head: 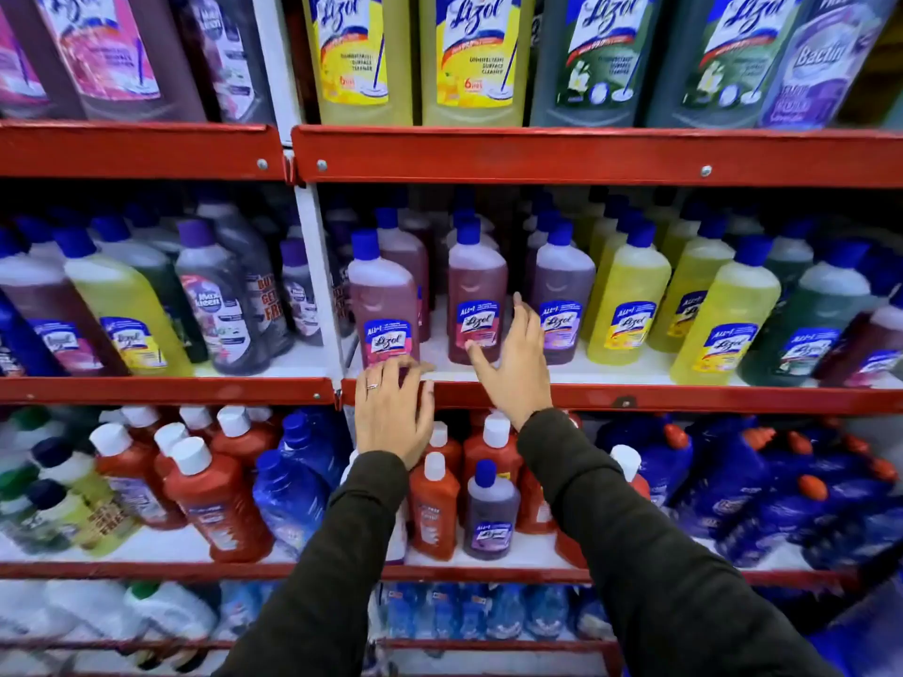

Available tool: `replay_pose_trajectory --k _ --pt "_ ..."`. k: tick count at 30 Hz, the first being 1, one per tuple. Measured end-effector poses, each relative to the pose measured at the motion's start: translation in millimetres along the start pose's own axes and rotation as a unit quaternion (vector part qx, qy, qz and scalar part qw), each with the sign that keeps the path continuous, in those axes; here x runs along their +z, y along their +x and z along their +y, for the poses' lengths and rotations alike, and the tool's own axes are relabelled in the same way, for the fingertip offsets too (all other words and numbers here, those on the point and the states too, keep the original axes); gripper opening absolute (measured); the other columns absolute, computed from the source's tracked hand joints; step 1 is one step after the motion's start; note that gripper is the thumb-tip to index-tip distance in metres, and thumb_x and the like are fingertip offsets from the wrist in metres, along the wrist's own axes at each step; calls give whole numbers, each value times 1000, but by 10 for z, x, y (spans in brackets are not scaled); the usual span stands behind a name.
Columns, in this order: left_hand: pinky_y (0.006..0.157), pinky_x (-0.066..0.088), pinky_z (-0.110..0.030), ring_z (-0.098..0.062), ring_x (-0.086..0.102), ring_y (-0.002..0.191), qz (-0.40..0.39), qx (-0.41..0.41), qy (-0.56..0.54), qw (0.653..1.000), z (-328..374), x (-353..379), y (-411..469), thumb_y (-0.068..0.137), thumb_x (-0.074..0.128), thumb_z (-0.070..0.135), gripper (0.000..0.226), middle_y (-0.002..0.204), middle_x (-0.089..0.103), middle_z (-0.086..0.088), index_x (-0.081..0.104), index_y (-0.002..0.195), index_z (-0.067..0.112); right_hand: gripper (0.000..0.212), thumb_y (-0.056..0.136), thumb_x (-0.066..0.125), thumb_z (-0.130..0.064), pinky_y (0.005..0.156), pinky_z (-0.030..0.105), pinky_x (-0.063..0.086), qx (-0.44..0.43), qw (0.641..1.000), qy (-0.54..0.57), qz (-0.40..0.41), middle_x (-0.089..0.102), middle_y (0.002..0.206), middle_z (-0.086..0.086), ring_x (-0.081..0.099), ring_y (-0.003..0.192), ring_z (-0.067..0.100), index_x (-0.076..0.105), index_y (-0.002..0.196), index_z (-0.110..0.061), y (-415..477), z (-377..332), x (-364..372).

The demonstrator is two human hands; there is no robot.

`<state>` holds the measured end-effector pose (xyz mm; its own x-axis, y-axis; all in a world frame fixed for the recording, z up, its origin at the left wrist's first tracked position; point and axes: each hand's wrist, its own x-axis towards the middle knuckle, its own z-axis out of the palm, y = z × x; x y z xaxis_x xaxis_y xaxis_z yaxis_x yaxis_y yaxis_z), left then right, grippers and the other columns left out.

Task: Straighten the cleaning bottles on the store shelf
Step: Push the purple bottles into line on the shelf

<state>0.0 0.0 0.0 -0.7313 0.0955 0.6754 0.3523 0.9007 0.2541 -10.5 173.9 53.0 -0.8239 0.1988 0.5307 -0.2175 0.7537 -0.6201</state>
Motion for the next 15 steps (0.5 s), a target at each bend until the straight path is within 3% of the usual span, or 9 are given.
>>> replay_pose_trajectory --k 5,11,15 --pt "94 47 -45 -33 55 106 -32 3 4 999 -171 43 -78 100 40 35 39 113 66 -9 70 118 18 103 87 79 -38 118 42 40 106 993 49 -19 38 154 24 45 144 38 17 161 -1 281 -120 157" --pt "96 47 -48 -34 57 108 -41 8 13 999 -203 61 -108 98 40 40 43 113 65 -12 69 117 15 114 81 79 -53 107 51 52 149 987 56 -4 44 151 20 57 132 42 15 161 -4 509 -250 306" --pt "95 49 -49 -35 58 105 -41 10 27 999 -199 88 -105 98 41 42 41 110 65 -13 68 112 14 103 79 76 -62 100 51 55 167 986 18 20 55 144 18 63 123 43 30 151 -4 548 -286 347"
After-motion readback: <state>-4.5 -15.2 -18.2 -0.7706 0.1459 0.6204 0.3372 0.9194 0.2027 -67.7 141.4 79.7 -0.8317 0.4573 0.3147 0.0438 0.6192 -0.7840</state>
